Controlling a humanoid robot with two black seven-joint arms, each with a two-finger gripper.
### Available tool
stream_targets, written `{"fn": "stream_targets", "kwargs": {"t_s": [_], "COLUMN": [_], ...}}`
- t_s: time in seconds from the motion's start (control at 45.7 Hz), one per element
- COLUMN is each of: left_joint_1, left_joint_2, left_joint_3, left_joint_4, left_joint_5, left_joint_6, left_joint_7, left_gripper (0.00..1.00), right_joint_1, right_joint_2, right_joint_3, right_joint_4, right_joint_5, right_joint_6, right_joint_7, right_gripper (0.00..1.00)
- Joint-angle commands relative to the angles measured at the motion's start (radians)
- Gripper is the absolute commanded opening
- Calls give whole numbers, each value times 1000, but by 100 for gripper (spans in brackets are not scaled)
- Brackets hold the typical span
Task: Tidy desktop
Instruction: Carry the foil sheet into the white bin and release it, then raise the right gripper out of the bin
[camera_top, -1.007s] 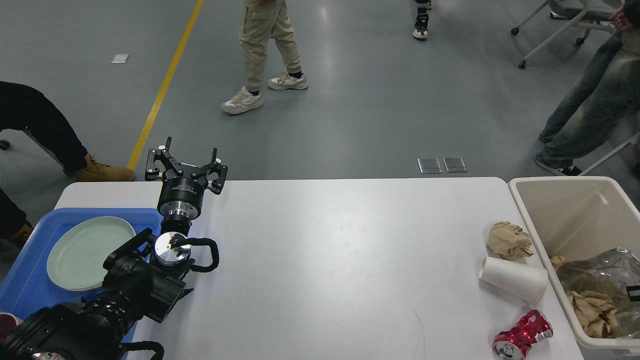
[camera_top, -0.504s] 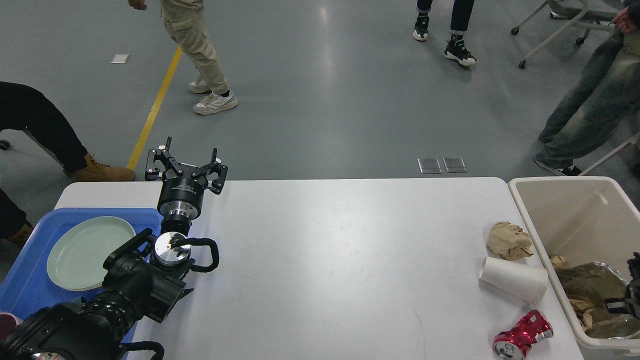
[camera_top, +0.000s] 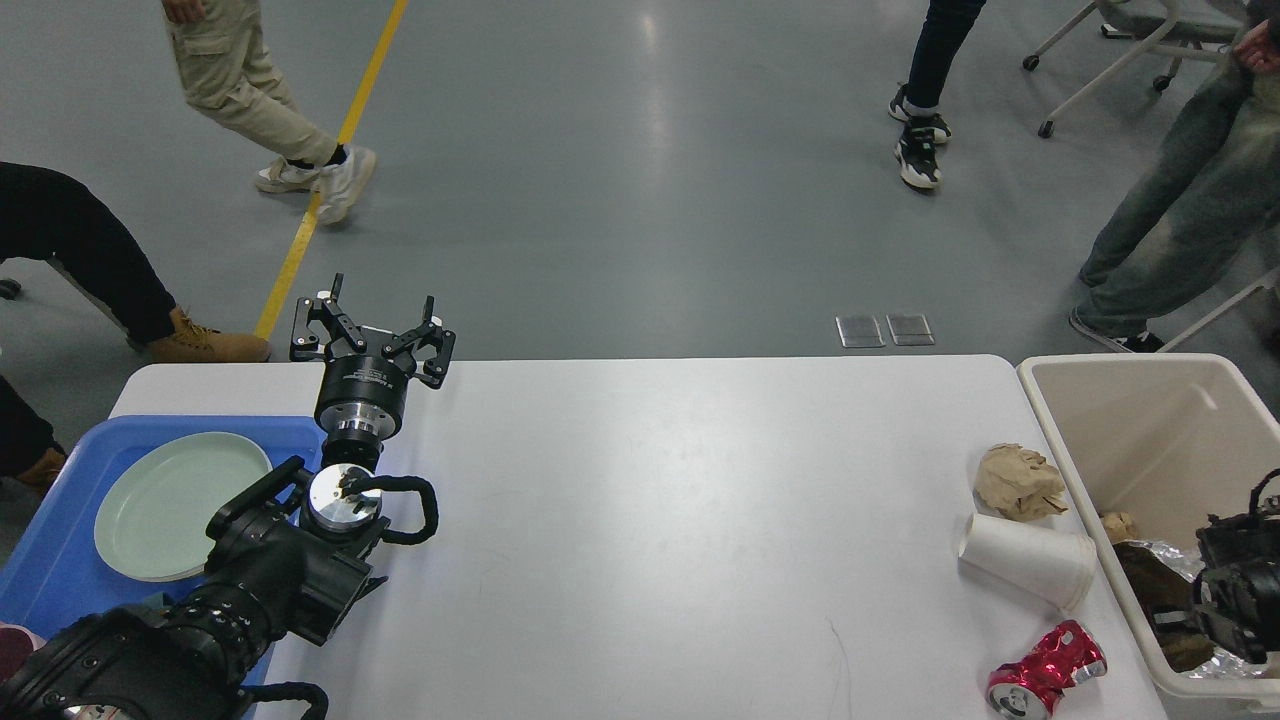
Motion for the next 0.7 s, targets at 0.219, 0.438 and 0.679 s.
{"fn": "stream_targets", "kwargs": {"t_s": [0.219,0.438,0.679], "left_joint_1": [0,0,0], "left_joint_2": [0,0,0], "left_joint_3": [1,1,-1], "left_joint_4": [0,0,0], "left_joint_5": [0,0,0], "left_joint_6": [-1,1,1], "left_joint_7": [0,0,0], "left_gripper": [97,97,97], "right_joint_1": [10,56,333], "right_joint_2": [-87,-145,-259], "right_joint_3": [97,103,71], "right_joint_4": [-17,0,149], "right_joint_5": [14,14,15], "right_joint_6": [-12,0,28], "right_joint_7": [2,2,2], "right_gripper": [99,100,100]}}
